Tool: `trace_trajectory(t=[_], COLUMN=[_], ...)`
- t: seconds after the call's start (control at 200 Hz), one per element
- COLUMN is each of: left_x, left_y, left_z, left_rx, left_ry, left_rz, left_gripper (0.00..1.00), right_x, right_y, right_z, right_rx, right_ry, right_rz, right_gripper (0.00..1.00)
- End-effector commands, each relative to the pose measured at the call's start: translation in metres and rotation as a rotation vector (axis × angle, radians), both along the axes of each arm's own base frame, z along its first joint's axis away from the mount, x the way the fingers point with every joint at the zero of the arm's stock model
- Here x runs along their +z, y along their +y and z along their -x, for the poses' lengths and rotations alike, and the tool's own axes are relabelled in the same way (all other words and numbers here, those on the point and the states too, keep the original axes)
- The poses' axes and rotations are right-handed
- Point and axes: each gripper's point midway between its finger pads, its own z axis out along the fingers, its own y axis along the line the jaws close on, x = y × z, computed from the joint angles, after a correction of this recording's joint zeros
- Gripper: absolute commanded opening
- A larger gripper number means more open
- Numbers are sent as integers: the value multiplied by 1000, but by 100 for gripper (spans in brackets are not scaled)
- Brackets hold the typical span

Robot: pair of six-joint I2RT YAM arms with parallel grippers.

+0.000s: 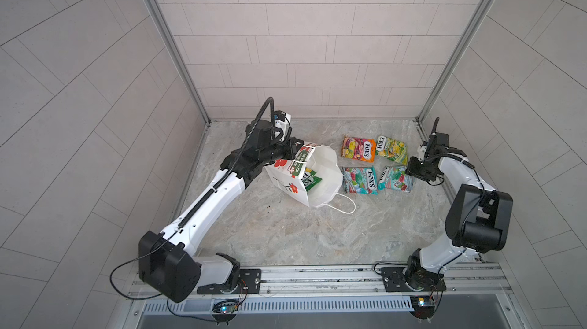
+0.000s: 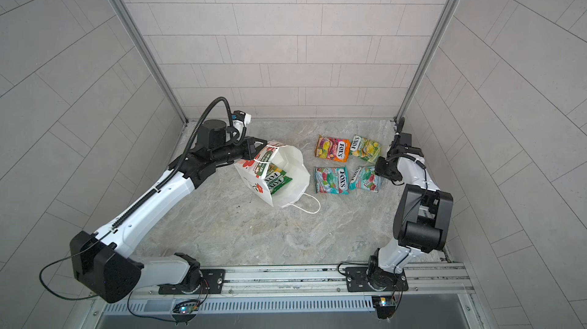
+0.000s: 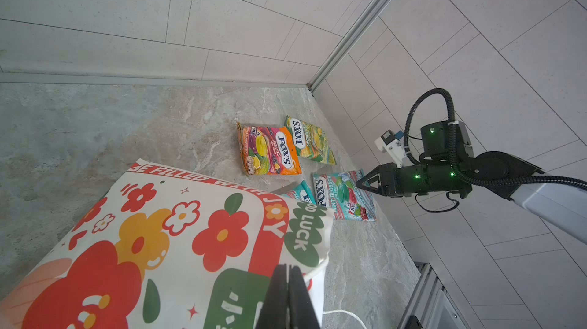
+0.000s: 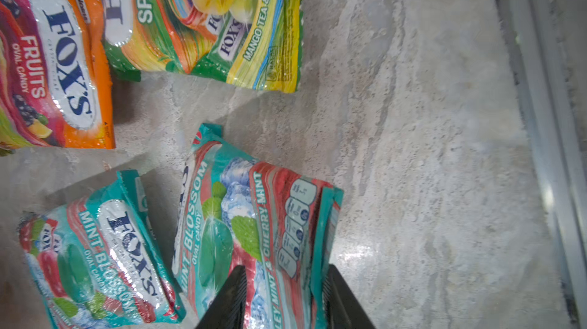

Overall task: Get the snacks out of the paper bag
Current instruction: 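Lower the teal mint packet beside the other teal packet and open the right gripper, then move the open right gripper back down into the bag opening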

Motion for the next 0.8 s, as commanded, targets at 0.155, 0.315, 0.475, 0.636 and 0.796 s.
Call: trace_trajectory(t=[0.155, 0.315, 0.475, 0.636, 0.796], left_x=[3, 4, 6, 8, 10], left_y=[-1, -2, -2, -3, -5], left_z=[-2, -1, 0, 1, 2], left_rx=[-7, -11, -14, -21, -26], left_ry=[-17, -17, -23, -26, -28], left_rz=[-1, 2, 5, 18, 29], left_gripper=[0, 0, 0, 0, 0], right_x=[23, 38, 47, 63, 79], right_y=[-36, -22, 29, 90, 143], right_z=[-9, -8, -1, 15, 44], right_rx=[-135, -138, -65, 29, 131], right_ry=[-48, -149, -254, -351, -368], right_rz=[149, 92, -142, -356, -355], right_gripper=[44, 44, 44, 43, 40])
